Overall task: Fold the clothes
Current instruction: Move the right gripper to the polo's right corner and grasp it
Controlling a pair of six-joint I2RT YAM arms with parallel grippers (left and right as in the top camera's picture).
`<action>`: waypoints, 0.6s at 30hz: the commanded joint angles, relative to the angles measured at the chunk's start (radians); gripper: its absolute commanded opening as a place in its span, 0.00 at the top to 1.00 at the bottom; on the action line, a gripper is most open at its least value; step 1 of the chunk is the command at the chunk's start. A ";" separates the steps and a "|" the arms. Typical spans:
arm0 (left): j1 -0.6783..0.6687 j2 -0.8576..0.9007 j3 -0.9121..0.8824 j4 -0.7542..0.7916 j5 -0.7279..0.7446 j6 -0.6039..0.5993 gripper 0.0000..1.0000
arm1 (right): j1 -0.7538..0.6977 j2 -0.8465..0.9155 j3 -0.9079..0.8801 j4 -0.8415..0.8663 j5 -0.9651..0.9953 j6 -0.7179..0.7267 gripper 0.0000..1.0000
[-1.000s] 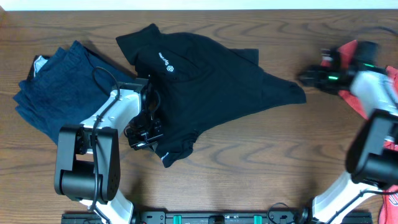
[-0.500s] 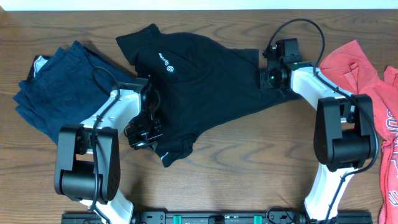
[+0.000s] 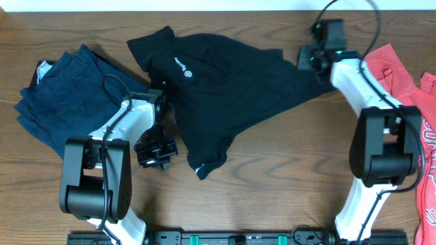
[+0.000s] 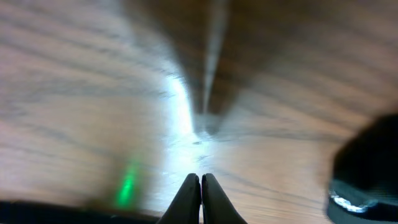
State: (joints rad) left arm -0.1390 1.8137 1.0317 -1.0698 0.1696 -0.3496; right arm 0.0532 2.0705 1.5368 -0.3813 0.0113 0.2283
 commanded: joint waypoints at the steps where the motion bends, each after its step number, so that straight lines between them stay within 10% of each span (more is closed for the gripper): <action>1: 0.003 -0.008 -0.027 -0.003 -0.082 0.016 0.94 | -0.075 -0.036 0.021 -0.025 0.106 0.109 0.53; 10: 0.003 -0.008 -0.056 0.032 -0.027 0.018 0.94 | -0.147 -0.034 0.003 -0.352 0.137 -0.024 0.33; 18: 0.002 -0.008 -0.056 0.119 0.270 0.080 0.94 | -0.162 -0.028 -0.121 -0.301 0.128 -0.054 0.31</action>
State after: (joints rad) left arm -0.1394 1.8137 0.9855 -0.9588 0.3073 -0.3050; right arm -0.0952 2.0480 1.4609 -0.7120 0.1246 0.1993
